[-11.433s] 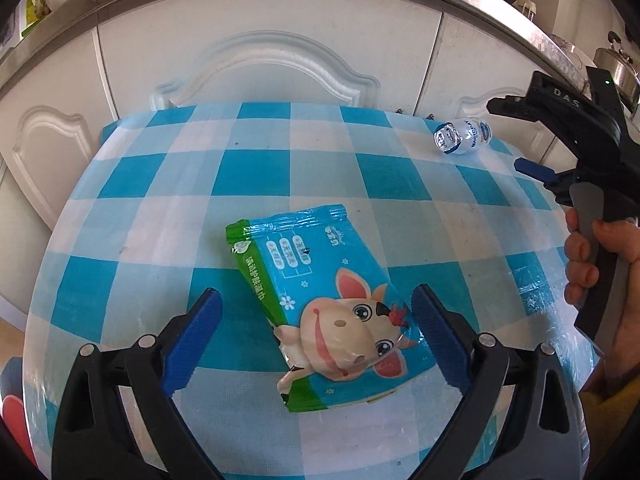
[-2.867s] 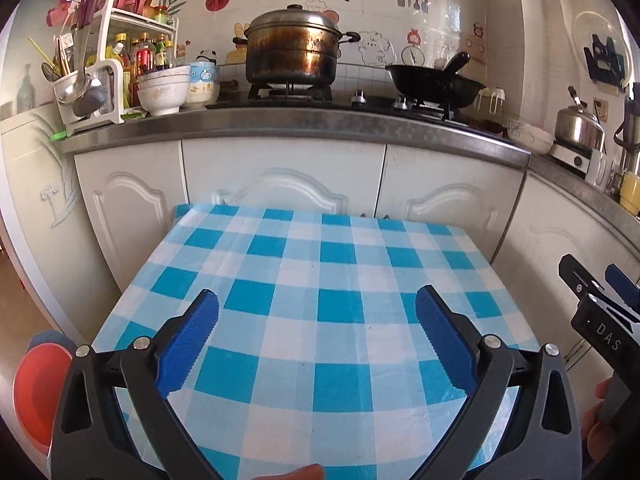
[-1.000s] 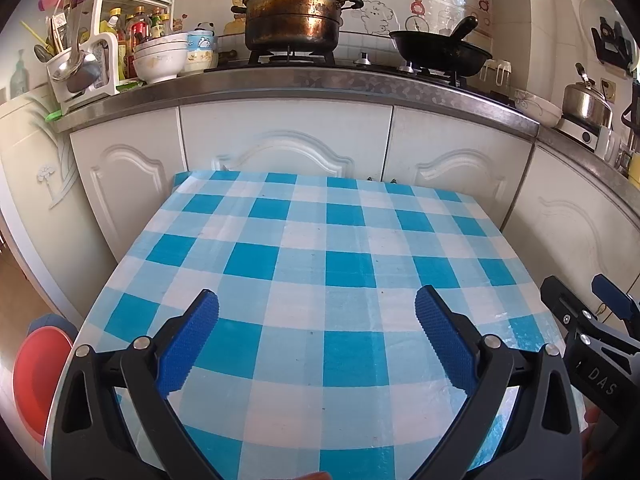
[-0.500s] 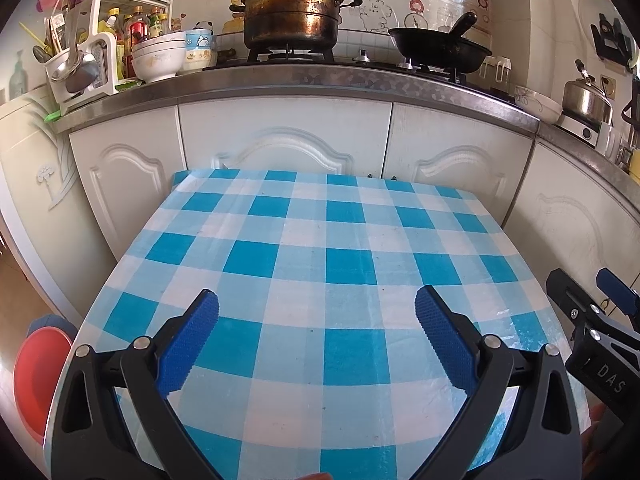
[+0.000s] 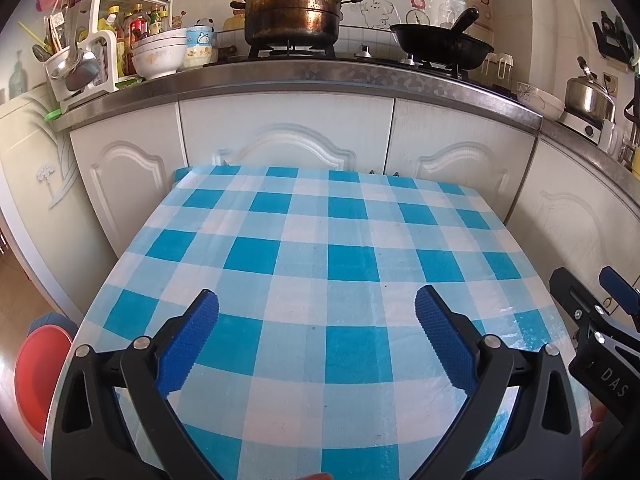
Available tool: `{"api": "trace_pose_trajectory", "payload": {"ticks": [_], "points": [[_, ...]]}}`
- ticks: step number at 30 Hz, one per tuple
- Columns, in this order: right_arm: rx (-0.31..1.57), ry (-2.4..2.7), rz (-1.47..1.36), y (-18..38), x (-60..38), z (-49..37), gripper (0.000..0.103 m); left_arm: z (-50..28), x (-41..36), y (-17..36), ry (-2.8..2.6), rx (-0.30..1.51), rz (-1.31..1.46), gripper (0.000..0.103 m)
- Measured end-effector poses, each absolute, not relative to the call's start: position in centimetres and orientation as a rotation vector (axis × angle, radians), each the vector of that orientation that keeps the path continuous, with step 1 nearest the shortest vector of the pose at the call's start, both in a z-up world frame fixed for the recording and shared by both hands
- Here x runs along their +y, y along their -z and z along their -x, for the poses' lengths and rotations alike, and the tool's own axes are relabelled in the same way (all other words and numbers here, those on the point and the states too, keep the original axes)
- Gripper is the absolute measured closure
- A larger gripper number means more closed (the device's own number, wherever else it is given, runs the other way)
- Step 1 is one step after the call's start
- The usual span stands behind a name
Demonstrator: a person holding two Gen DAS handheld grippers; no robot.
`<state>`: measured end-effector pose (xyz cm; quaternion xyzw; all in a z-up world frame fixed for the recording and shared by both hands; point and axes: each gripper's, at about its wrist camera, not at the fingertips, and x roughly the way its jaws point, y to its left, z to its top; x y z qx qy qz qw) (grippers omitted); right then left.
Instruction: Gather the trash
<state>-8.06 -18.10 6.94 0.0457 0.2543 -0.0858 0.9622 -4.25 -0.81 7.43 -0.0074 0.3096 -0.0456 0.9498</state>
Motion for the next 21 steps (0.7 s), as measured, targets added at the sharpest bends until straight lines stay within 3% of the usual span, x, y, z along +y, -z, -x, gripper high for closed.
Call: {"api": "trace_pose_trajectory", "payload": {"ticks": [21], "points": [[0.643, 0.190, -0.125, -3.4, -19.3, 5.1, 0.009, 1.2, -3.1, -3.4, 0.066, 0.746, -0.034, 0.004]]}}
